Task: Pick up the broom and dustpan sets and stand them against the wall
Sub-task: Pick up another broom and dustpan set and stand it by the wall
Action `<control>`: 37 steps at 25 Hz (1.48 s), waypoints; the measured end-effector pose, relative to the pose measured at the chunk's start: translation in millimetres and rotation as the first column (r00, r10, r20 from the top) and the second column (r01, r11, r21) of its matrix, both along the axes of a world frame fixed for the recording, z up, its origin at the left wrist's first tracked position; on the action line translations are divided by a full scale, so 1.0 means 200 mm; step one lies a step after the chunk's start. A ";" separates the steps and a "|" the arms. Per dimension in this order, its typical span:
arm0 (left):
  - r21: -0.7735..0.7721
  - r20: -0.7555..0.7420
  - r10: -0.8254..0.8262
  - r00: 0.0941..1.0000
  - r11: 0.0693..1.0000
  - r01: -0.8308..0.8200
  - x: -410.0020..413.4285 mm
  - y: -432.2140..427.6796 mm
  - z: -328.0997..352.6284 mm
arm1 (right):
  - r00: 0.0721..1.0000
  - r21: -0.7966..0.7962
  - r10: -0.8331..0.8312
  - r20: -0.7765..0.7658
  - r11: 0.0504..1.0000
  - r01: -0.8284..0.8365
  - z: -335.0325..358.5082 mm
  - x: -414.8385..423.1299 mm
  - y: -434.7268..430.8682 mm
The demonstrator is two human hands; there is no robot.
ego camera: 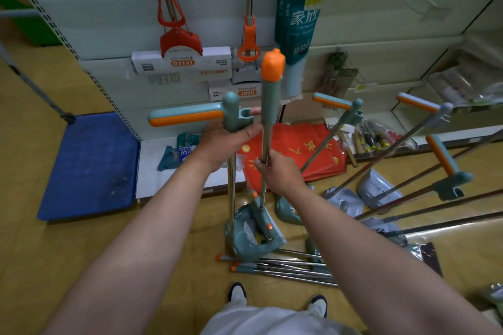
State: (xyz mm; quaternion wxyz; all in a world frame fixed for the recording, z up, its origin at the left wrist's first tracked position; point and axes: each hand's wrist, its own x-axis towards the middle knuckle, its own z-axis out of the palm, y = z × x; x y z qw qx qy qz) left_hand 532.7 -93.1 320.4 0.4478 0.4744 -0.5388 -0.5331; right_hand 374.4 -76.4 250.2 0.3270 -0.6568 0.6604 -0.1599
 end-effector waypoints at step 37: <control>-0.199 -0.007 -0.069 0.998 0.978 0.066 -0.11 0.05 0.17 | 0.924 -0.157 0.304 0.232 0.949 -0.272 0.14 -0.02 0.07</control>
